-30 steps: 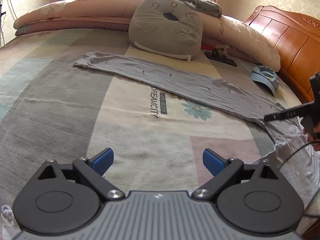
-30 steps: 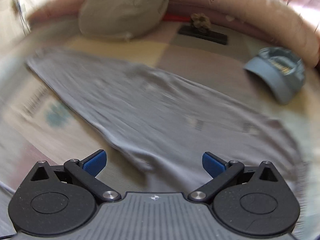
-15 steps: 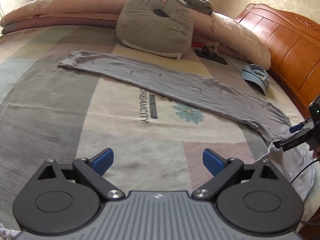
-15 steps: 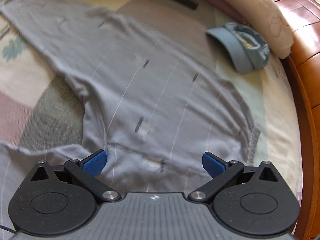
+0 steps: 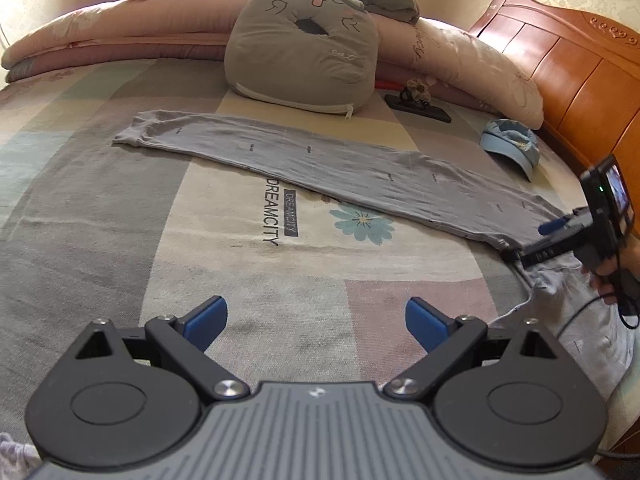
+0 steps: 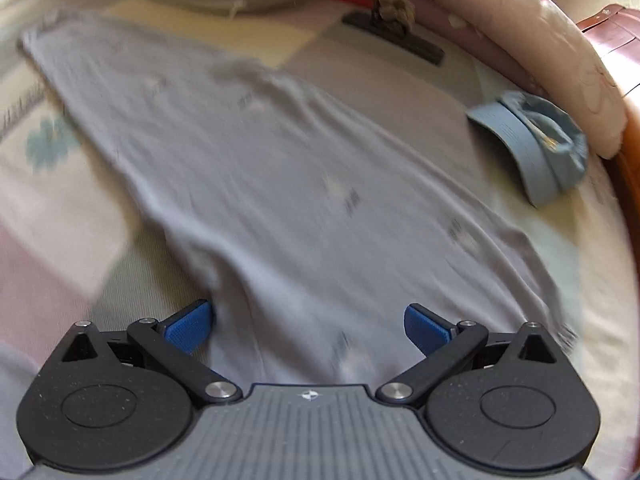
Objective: Fold clothes
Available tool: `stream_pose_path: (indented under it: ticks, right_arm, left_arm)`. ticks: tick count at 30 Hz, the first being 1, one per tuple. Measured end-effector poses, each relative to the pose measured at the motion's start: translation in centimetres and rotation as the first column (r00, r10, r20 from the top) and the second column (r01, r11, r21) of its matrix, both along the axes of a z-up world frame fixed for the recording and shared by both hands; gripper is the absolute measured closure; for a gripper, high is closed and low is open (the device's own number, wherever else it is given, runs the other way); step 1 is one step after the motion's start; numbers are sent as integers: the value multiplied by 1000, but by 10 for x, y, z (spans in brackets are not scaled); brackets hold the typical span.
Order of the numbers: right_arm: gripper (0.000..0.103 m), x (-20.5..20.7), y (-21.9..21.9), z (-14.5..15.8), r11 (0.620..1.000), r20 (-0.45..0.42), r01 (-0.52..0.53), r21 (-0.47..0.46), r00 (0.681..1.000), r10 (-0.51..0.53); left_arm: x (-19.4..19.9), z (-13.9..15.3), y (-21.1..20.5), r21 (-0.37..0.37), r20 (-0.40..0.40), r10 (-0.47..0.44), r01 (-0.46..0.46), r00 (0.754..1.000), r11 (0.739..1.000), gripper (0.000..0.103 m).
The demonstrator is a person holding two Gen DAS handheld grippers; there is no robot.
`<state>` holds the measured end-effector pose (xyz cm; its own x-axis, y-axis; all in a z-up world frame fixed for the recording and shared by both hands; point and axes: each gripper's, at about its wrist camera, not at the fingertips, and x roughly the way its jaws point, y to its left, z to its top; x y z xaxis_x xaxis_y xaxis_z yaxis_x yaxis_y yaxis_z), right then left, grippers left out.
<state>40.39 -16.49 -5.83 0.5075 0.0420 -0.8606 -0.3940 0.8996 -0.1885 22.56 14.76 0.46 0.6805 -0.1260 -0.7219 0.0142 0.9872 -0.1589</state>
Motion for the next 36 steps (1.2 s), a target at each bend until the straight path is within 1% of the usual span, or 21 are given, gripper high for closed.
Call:
stream_pose_path:
  ticks: [2,5,8,10,13,15,16,17,18,20,21,22,23,25,27,28,32,34,35,36]
  right_arm:
    - [0,15,2,-4,999,8,-5,44,1000,5]
    - [0,30,0,-3,987,8,-18,158,1000,17]
    - [0,30,-9,6,976,-3,-19,217,1000,20]
    - [0,14,-21,17,971,-1,-50,236,999,52]
    - [0,-20,-49,26,965,-1,-76,252,997,79]
    - [0,-44,-70,30,960,-2,-85,266,996,88]
    - [0,-55,-81,28,956,-3,-68,285,997,72]
    - [0,-67,-92,27,951,-5,-51,304,998,55]
    - [0,-78,-103,25,946,-7,-34,322,999,38]
    - [0,-101,-124,22,933,-12,0,359,1000,4]
    - [0,-111,-133,20,927,-9,24,374,1000,-22]
    - [0,-118,-140,18,919,-5,51,391,999,-54]
    - [0,-126,-148,17,908,-1,78,411,996,-85]
    - [0,-137,-163,13,875,-8,130,466,990,-143]
    - [0,-146,-176,10,844,-20,176,507,981,-193]
    - [0,-149,-180,8,835,-24,190,517,978,-208]
    - [0,-160,-196,2,801,-34,233,551,966,-258]
    - [0,-162,-202,0,787,-38,247,565,961,-273]
    - [0,-162,-205,-2,782,-42,255,569,959,-282]
    - [0,-161,-207,-3,777,-46,263,572,956,-290]
  left_arm:
    - [-5,3,-7,17,-4,16,-16,1000,1000,7]
    - [-12,7,-21,24,-16,27,-27,1000,999,7]
    - [-10,10,-40,29,-27,0,1,1000,1000,7]
    - [-3,13,-55,23,-29,-35,36,999,999,7]
    - [16,15,-82,-12,-38,-112,112,993,994,7]
    - [33,15,-105,-60,-35,-187,185,982,981,7]
    - [42,15,-116,-86,-32,-225,222,974,971,7]
    - [52,14,-129,-126,-25,-270,265,963,956,7]
    - [62,10,-141,-180,-20,-319,310,948,933,7]
    - [85,-2,-165,-294,-22,-406,382,914,876,7]
    - [98,-11,-176,-350,-33,-440,402,897,846,8]
    - [109,-19,-184,-383,-47,-456,406,888,830,8]
    - [119,-28,-191,-407,-63,-467,405,882,819,8]
    - [139,-45,-205,-454,-93,-488,399,868,797,9]
    - [155,-62,-211,-489,-136,-481,364,866,793,9]
    - [161,-70,-213,-513,-158,-480,344,863,787,9]
    - [176,-89,-211,-597,-109,-473,323,874,735,9]
    - [185,-94,-208,-644,-101,-443,281,891,712,10]
    - [188,-95,-207,-660,-105,-426,257,899,706,10]
    - [189,-94,-209,-656,-108,-425,257,899,710,12]
